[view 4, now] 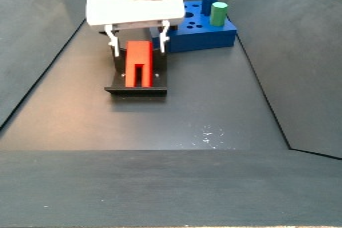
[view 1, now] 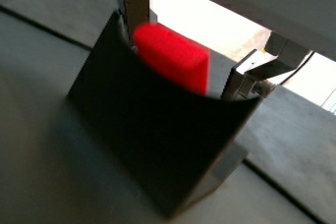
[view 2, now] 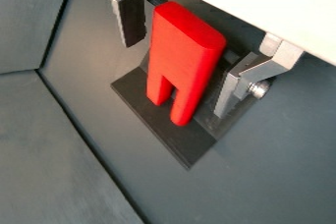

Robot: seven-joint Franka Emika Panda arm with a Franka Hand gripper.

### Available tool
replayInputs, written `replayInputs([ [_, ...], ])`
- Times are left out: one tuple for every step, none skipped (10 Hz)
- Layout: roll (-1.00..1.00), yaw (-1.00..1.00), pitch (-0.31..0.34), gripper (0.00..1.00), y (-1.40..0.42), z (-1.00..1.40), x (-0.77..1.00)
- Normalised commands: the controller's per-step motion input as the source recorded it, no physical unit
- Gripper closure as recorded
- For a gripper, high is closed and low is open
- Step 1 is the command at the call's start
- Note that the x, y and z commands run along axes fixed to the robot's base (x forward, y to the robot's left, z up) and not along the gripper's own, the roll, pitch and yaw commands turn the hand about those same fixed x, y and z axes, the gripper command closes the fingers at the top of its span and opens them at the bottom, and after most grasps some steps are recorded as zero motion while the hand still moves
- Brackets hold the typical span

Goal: Pick up the square-circle object. Move up. Place the square-circle object on the fixture. Regrasp the square-circle object. Rotate the square-circle object. Move to above the board. Insert the square-circle object.
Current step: Regrasp the square-circle object, then rotate the square-circle object.

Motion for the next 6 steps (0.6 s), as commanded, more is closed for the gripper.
replayInputs([
  [0.05, 0.02, 0.000, 0.00, -0.01, -0.21, 0.05],
  [0.06, 0.01, -0.003, 0.00, -0.02, -0.17, 0.02],
  [0.06, 0.01, -0.003, 0.00, -0.02, -0.17, 0.02],
  [0.06, 0.01, -0.003, 0.00, -0.02, -0.17, 0.02],
  [0.00, 0.00, 0.000, 1.00, 0.00, 0.00, 0.00],
  [0.00, 0.00, 0.000, 1.00, 0.12, 1.00, -0.86],
])
